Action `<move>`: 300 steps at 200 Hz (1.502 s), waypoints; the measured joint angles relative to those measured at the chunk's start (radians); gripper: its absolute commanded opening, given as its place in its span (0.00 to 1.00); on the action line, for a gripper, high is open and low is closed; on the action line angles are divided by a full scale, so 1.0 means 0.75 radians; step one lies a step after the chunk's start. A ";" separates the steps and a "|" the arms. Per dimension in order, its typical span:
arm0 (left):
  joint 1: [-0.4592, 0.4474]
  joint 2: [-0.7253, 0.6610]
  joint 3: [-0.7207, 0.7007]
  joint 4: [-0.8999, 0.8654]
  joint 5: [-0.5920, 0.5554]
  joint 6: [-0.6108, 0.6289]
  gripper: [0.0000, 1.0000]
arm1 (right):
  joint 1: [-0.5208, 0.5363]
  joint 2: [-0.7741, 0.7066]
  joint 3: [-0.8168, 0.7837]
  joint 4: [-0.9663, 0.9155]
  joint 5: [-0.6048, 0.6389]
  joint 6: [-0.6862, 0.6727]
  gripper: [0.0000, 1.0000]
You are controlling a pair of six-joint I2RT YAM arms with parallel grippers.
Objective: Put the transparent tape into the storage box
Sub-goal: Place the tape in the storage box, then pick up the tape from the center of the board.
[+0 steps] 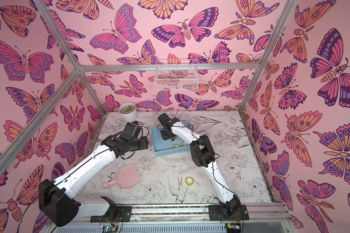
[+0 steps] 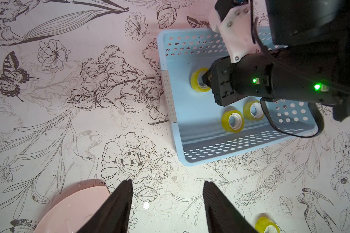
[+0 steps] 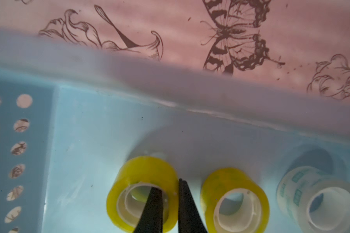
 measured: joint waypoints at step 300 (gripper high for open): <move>-0.109 -0.060 0.001 0.078 0.141 0.098 0.64 | 0.008 -0.869 -0.679 0.017 0.109 0.125 0.47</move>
